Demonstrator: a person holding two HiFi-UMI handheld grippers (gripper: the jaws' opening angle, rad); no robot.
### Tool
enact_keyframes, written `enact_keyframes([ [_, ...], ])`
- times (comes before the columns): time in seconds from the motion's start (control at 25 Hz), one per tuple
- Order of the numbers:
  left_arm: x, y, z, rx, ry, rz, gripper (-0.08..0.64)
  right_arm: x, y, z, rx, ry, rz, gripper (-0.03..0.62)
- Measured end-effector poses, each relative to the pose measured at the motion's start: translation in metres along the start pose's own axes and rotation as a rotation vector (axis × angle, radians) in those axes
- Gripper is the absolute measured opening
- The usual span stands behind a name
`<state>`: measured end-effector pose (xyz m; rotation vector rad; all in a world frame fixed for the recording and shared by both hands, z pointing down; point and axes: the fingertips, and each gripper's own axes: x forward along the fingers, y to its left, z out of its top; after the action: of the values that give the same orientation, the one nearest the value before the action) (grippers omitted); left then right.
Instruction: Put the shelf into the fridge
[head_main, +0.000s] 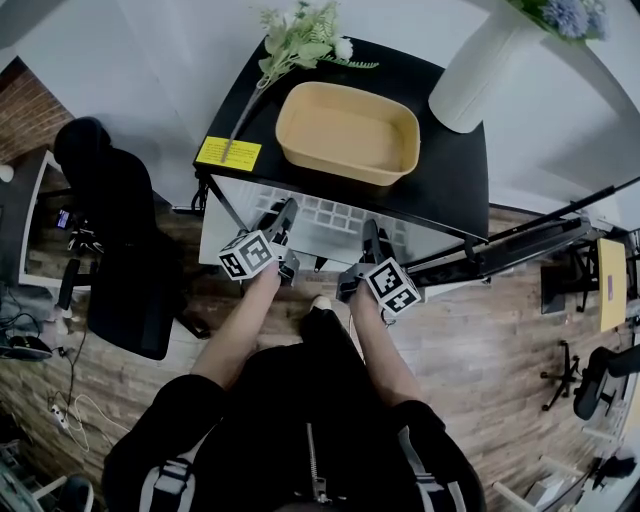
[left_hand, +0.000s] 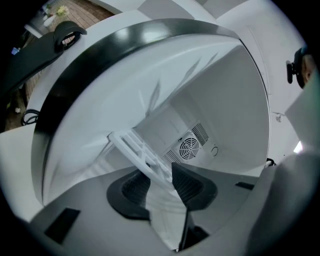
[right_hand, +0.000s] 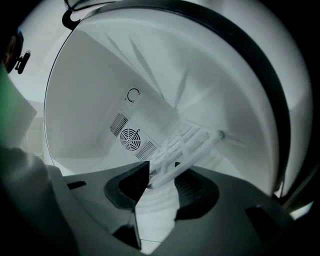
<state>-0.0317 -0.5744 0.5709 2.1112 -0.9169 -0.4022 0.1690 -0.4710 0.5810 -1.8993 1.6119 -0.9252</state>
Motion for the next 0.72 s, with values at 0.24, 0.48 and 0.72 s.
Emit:
enact_keyframes([
  [0.24,-0.025,-0.008,-0.009,0.066,0.038,-0.018,0.152,-0.017,0.009,-0.013,-0.019,0.029,0.024,0.160],
  [0.48,-0.058,-0.015,-0.015,0.189,0.109,-0.043,0.052,-0.051,0.020,-0.027,-0.148,0.052,0.034,0.032],
  [0.72,-0.094,-0.031,-0.021,0.348,0.181,-0.075,0.034,-0.086,0.031,-0.038,-0.286,0.069,0.040,0.006],
])
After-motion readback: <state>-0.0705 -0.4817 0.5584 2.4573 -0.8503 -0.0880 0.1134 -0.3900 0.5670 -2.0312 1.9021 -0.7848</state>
